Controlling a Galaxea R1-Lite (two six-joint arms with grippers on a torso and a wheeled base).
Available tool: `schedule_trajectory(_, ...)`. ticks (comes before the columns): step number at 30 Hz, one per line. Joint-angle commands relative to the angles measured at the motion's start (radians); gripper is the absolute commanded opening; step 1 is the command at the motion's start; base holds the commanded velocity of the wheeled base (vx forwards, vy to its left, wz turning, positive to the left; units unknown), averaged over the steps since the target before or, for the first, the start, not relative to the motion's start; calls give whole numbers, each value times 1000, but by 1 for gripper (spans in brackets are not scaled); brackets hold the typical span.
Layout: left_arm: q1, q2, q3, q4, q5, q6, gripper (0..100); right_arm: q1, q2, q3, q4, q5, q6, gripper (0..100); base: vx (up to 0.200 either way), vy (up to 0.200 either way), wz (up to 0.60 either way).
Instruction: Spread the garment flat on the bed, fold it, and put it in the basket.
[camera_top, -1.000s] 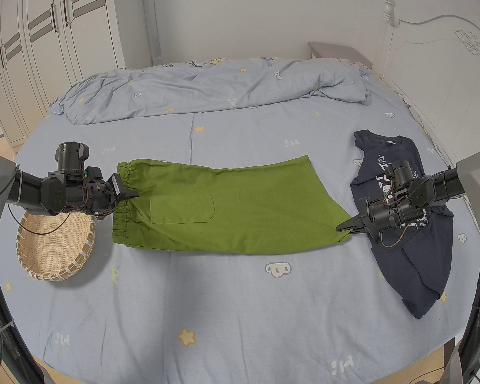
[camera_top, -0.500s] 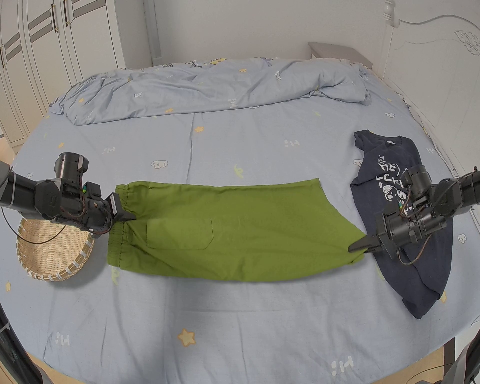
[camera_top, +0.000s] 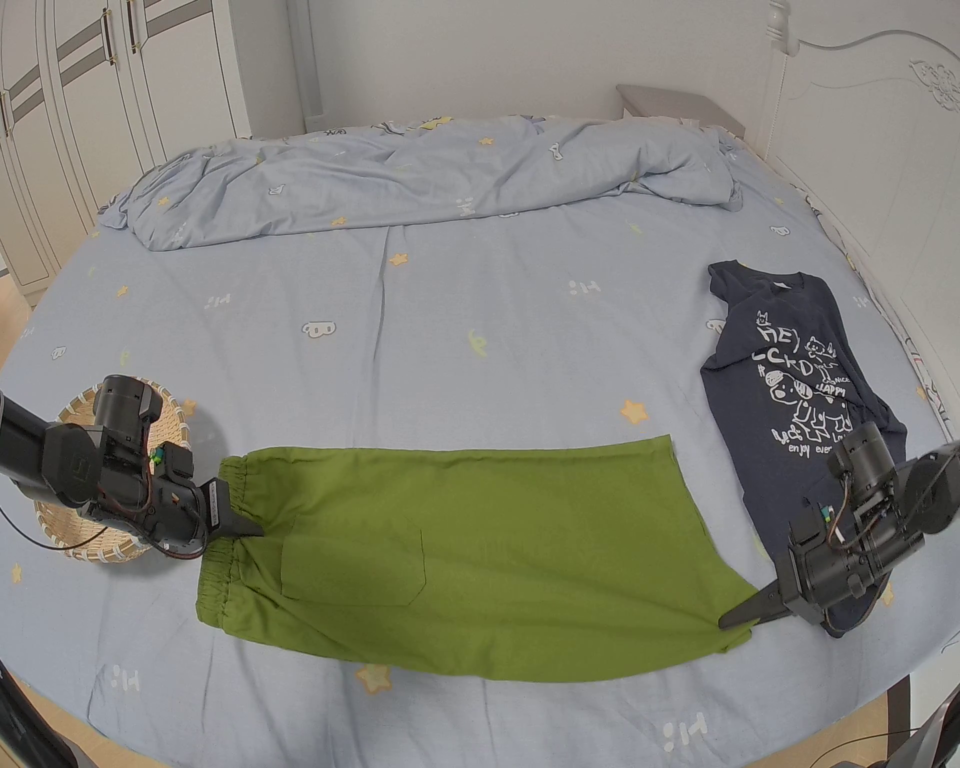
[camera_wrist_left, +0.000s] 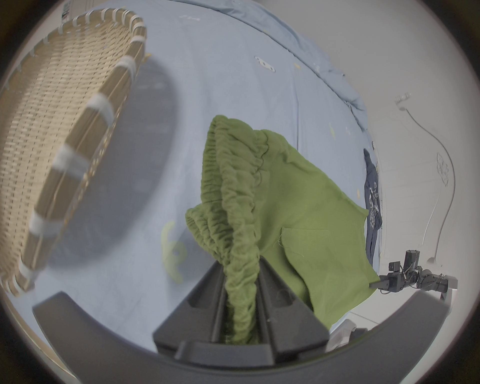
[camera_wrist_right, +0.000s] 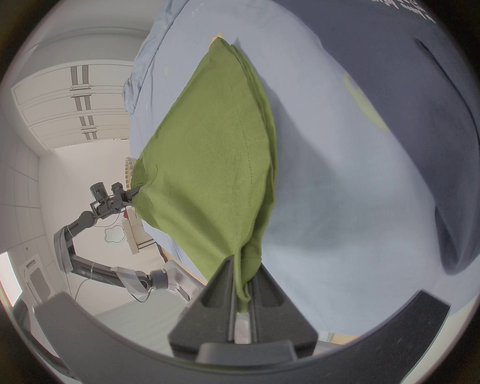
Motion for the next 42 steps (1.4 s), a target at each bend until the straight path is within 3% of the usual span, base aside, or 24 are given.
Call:
schedule_trajectory(1, 0, -37, 80, 2, 3, 37, 0, 23, -71, 139, -73, -6, -6, 0, 0, 0, 0)
schedule_trajectory(12, 8, -60, 93, 24, 4, 40, 0, 19, -65, 176, -134, -6, -6, 0, 0, 0, 0)
schedule_trajectory(13, 8, -62, 93, 24, 4, 40, 0, 19, -63, 176, -134, -6, -4, 100, 0, 0, 0)
schedule_trajectory(22, -4, -123, 90, 83, 11, 43, 0, -24, -75, 148, -137, -7, 16, 100, 0, 0, 0)
schedule_trajectory(23, -24, -231, 70, 159, 12, 45, 0, -80, -169, 51, -131, -6, 71, 100, 0, 0, 0)
schedule_trajectory(27, -12, -298, 25, 249, 17, 55, 0, -80, -246, -113, -76, -6, 141, 100, 0, 0, 0)
schedule_trajectory(30, 19, -317, 5, 295, 18, 92, 0, -79, -273, -189, -4, -6, 147, 100, 0, 0, 0)
schedule_trajectory(36, 169, -315, -50, 383, 86, 255, 0, -85, -295, -199, 24, -3, 149, 100, 0, 0, 0)
schedule_trajectory(41, 135, -324, -55, 412, 120, 249, 0, -82, -295, -199, 26, -3, 149, 100, 0, 0, 0)
schedule_trajectory(42, 62, -338, -55, 427, 159, 216, 0, -79, -296, -200, 27, -4, 151, 100, 0, 0, 0)
